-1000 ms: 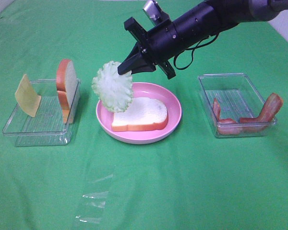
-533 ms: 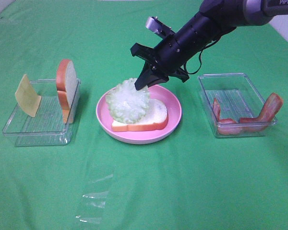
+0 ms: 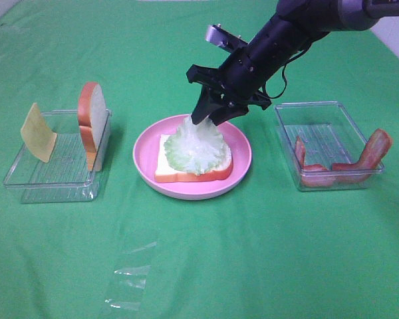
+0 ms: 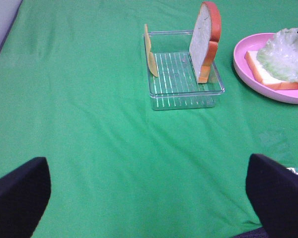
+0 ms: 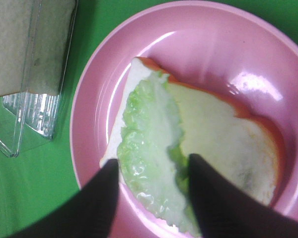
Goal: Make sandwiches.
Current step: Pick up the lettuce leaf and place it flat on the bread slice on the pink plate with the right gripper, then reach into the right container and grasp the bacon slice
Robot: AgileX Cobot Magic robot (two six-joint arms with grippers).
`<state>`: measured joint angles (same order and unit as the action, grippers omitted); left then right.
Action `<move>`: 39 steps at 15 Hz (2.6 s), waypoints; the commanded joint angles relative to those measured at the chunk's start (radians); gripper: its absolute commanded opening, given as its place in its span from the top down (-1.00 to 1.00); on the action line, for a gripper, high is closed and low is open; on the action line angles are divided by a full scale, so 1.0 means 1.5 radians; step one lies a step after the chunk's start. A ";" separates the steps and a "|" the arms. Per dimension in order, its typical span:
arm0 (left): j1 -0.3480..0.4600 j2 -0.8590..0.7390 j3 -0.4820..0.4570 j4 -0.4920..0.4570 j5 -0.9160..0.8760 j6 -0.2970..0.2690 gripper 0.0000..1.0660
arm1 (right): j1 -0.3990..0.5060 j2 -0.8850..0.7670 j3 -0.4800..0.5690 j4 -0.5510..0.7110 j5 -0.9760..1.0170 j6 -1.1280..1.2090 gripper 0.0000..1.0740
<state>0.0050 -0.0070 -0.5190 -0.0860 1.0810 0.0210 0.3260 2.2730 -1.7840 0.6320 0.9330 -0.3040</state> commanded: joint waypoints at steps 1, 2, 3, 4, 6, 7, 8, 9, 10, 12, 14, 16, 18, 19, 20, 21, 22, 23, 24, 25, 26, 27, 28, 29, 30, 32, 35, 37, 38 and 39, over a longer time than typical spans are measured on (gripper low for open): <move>-0.001 -0.001 0.001 0.001 -0.003 0.001 -0.88 | 0.000 -0.039 -0.008 -0.037 0.000 -0.004 -0.84; -0.001 -0.001 0.001 0.001 -0.003 0.001 -0.88 | 0.000 -0.048 -0.008 -0.049 0.001 -0.003 -0.84; -0.001 -0.001 0.001 0.001 -0.003 0.001 -0.88 | 0.000 -0.065 -0.008 -0.069 0.008 0.001 -0.84; -0.001 -0.001 0.001 0.001 -0.003 0.001 -0.88 | 0.000 -0.081 -0.008 -0.089 0.026 0.001 -0.84; -0.001 -0.001 0.001 0.001 -0.003 0.001 -0.88 | 0.000 -0.118 -0.008 -0.148 0.076 0.016 -0.84; -0.001 -0.001 0.001 0.001 -0.003 0.001 -0.88 | -0.001 -0.137 -0.008 -0.201 0.106 0.053 -0.84; -0.001 -0.001 0.001 0.001 -0.003 0.001 -0.88 | -0.003 -0.153 -0.008 -0.255 0.132 0.101 -0.84; -0.001 -0.001 0.001 0.001 -0.003 0.001 -0.88 | -0.019 -0.166 -0.008 -0.286 0.161 0.129 -0.84; -0.001 -0.001 0.001 0.001 -0.003 0.001 -0.88 | -0.033 -0.172 -0.008 -0.288 0.181 0.134 -0.84; -0.001 -0.001 0.001 0.001 -0.003 0.001 -0.88 | -0.141 -0.197 -0.004 -0.288 0.263 0.138 -0.83; -0.001 -0.001 0.001 0.001 -0.003 0.001 -0.88 | -0.191 -0.219 0.021 -0.291 0.257 0.129 -0.81; -0.001 -0.001 0.001 0.001 -0.003 0.001 -0.88 | -0.213 -0.224 0.083 -0.315 0.221 0.116 -0.81; -0.001 -0.001 0.001 0.001 -0.003 0.001 -0.88 | -0.233 -0.225 0.143 -0.337 0.177 0.105 -0.81; -0.001 -0.001 0.001 0.001 -0.003 0.001 -0.88 | -0.238 -0.225 0.157 -0.341 0.168 0.103 -0.80; -0.001 -0.001 0.001 0.001 -0.003 0.001 -0.88 | -0.249 -0.225 0.180 -0.338 0.150 0.103 -0.80; -0.001 -0.001 0.001 0.001 -0.003 0.001 -0.88 | -0.265 -0.225 0.204 -0.337 0.122 0.091 -0.80; -0.001 -0.001 0.001 0.001 -0.003 0.001 -0.88 | -0.272 -0.224 0.213 -0.331 0.105 0.079 -0.79; -0.001 -0.001 0.001 0.001 -0.003 0.001 -0.88 | -0.273 -0.220 0.214 -0.336 0.089 0.072 -0.79; -0.001 -0.001 0.001 0.001 -0.003 0.001 -0.88 | -0.272 -0.215 0.214 -0.335 0.075 0.067 -0.79; -0.001 -0.001 0.001 0.001 -0.003 0.001 -0.88 | -0.272 -0.205 0.214 -0.333 0.071 0.068 -0.79; -0.001 -0.001 0.001 0.001 -0.003 0.001 -0.88 | -0.272 -0.190 0.214 -0.335 0.075 0.068 -0.79; -0.001 -0.001 0.001 0.001 -0.003 0.001 -0.88 | -0.272 -0.177 0.214 -0.335 0.077 0.068 -0.79; -0.001 -0.001 0.001 0.001 -0.003 0.001 -0.88 | -0.272 -0.167 0.214 -0.335 0.075 0.068 -0.79; -0.001 -0.001 0.001 0.001 -0.003 0.001 -0.88 | -0.272 -0.162 0.214 -0.335 0.074 0.068 -0.77; -0.001 -0.001 0.001 0.001 -0.003 0.001 -0.88 | -0.272 -0.160 0.214 -0.335 0.073 0.068 -0.75; -0.001 -0.001 0.001 0.001 -0.003 0.001 -0.88 | -0.272 -0.156 0.214 -0.335 0.073 0.068 -0.64; -0.001 -0.001 0.001 0.001 -0.003 0.001 -0.88 | -0.272 -0.154 0.214 -0.333 0.076 0.081 -0.36; -0.001 -0.001 0.001 0.001 -0.003 0.001 -0.88 | -0.272 -0.154 0.214 -0.337 0.077 0.085 -0.12; -0.001 -0.001 0.001 0.001 -0.003 0.001 -0.88 | -0.272 -0.154 0.214 -0.338 0.080 0.085 0.06; -0.001 -0.001 0.001 0.001 -0.003 0.001 -0.88 | -0.272 -0.154 0.214 -0.338 0.081 0.085 0.22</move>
<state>0.0050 -0.0070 -0.5190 -0.0860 1.0810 0.0210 -0.0800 2.0400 -1.4670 0.1310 1.0440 -0.1760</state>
